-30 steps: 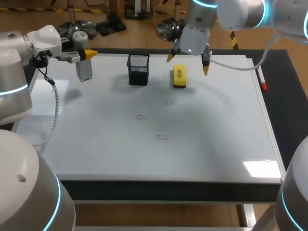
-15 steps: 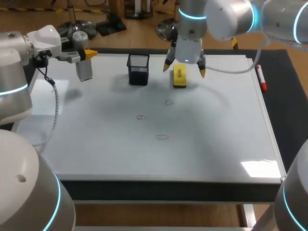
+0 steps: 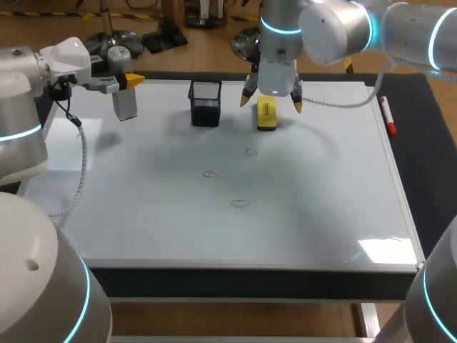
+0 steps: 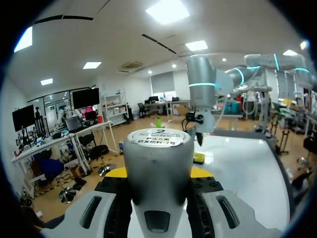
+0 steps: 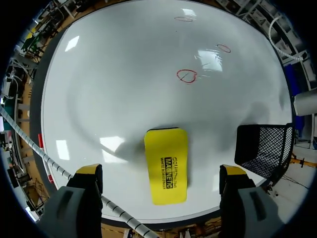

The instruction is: Pick up the inspection probe, press it on each red-marked spot on the whiteboard one by one, put down the probe, pick up the eraser, and wipe off all the red marks.

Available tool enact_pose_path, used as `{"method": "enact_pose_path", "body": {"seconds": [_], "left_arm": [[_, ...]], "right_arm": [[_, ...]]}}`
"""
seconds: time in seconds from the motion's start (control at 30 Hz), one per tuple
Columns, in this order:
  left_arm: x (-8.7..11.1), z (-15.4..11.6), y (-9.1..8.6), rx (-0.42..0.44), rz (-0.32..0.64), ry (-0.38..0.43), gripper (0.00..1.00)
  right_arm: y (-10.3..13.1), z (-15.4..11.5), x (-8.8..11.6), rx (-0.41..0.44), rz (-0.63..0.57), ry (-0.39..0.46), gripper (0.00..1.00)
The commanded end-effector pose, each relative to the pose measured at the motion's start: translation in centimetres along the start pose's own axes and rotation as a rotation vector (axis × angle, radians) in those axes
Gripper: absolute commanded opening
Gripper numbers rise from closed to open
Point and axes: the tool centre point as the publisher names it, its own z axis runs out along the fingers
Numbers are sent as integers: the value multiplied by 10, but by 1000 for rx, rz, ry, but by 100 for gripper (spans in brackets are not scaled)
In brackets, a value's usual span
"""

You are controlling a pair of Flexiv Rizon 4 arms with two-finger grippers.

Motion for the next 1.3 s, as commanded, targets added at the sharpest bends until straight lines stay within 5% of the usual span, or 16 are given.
{"method": "enact_pose_path", "body": {"seconds": [0.03, 0.63, 0.7, 0.73, 0.77, 0.83, 1.1, 1.3], "left_arm": [[0, 0, 0, 2, 2, -3, 0], [0, 0, 0, 2, 2, -3, 0], [0, 0, 0, 2, 2, -3, 0], [0, 0, 0, 2, 2, -3, 0], [0, 0, 0, 2, 2, -3, 0], [0, 0, 0, 2, 2, -3, 0], [0, 0, 0, 2, 2, -3, 0], [0, 0, 0, 2, 2, -3, 0]], "right_arm": [[-4, 3, -6, -6, -23, 27, 100], [-5, 18, -9, -29, -31, 60, 100], [-5, 18, -9, -31, -29, 59, 77], [-5, 18, -9, -31, -29, 59, 52], [-5, 18, -9, -33, -27, 60, 43], [-5, 18, -9, -34, -22, 60, 0], [-1, 7, -4, -17, 34, 52, 0], [0, -9, 18, 11, 183, 42, 0]]}}
